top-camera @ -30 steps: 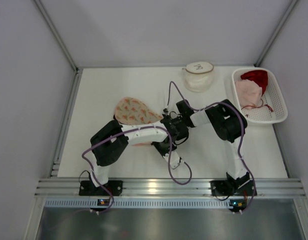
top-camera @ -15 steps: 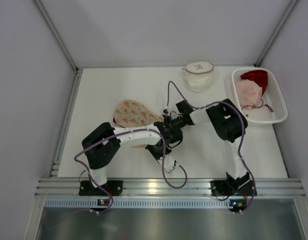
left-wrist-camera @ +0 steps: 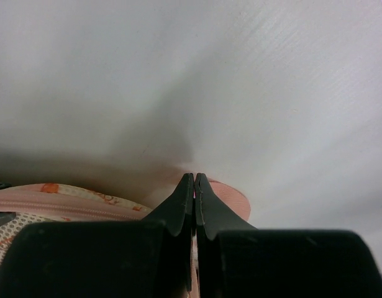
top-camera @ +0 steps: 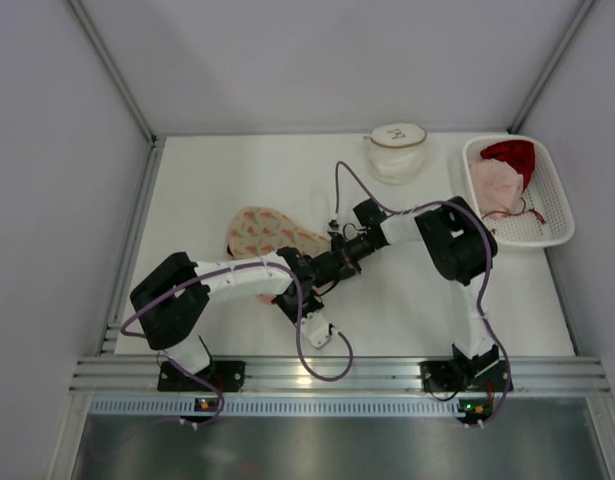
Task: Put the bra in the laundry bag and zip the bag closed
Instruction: Zip the zipper on the laundry bag.
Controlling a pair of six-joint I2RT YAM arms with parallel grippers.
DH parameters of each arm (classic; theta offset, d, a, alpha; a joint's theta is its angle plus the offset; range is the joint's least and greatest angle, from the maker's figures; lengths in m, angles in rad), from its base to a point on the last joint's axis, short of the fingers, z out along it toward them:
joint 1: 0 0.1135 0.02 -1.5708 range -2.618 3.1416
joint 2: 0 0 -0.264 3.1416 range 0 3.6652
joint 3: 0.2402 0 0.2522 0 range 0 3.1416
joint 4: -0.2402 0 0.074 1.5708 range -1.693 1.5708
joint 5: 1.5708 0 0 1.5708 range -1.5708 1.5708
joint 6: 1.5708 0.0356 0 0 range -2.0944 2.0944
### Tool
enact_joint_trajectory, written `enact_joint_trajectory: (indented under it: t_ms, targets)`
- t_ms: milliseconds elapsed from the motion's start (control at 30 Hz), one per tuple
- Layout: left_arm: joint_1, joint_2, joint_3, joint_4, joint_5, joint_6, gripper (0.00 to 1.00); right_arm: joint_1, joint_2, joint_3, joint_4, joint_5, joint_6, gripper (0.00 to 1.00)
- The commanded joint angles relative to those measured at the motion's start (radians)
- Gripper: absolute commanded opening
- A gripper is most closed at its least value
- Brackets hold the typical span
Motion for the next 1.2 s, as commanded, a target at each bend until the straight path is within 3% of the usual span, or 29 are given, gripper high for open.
enact_joint_trajectory:
  t_ms: [0,467,600,633,700,800,833,867,933,1167]
  targets:
    - [0.024,-0.032,-0.024,-0.143,0.074,0.0,0.0,-0.08,0.01,0.014,-0.131,0.164,-0.014,0.0]
    - [0.098,-0.049,-0.049,-0.142,0.122,0.071,0.0,-0.14,0.049,0.172,-0.524,0.253,-0.362,0.0]
    - [0.1,-0.047,0.009,-0.146,0.19,0.045,0.0,-0.137,0.059,0.189,-0.52,0.25,-0.397,0.0]
    - [0.1,-0.037,0.028,-0.146,0.203,0.025,0.0,-0.14,0.051,0.19,-0.503,0.242,-0.379,0.17]
    - [0.1,-0.009,0.081,-0.143,0.217,-0.01,0.0,-0.149,0.036,0.192,-0.46,0.216,-0.312,0.25]
    - [0.104,0.041,0.163,-0.142,0.259,-0.064,0.0,-0.175,-0.003,0.187,-0.366,0.205,-0.217,0.51]
    - [0.106,0.052,0.183,-0.143,0.284,-0.08,0.0,-0.184,-0.018,0.19,-0.342,0.204,-0.199,0.64]
    - [0.107,0.066,0.205,-0.143,0.295,-0.096,0.0,-0.199,-0.024,0.192,-0.334,0.205,-0.175,0.69]
    - [0.109,0.103,0.264,-0.14,0.324,-0.146,0.0,-0.216,-0.046,0.193,-0.323,0.207,-0.159,0.76]
    - [0.133,0.196,0.371,-0.022,0.379,-0.322,0.0,-0.246,-0.128,0.069,-0.255,0.167,-0.066,0.72]
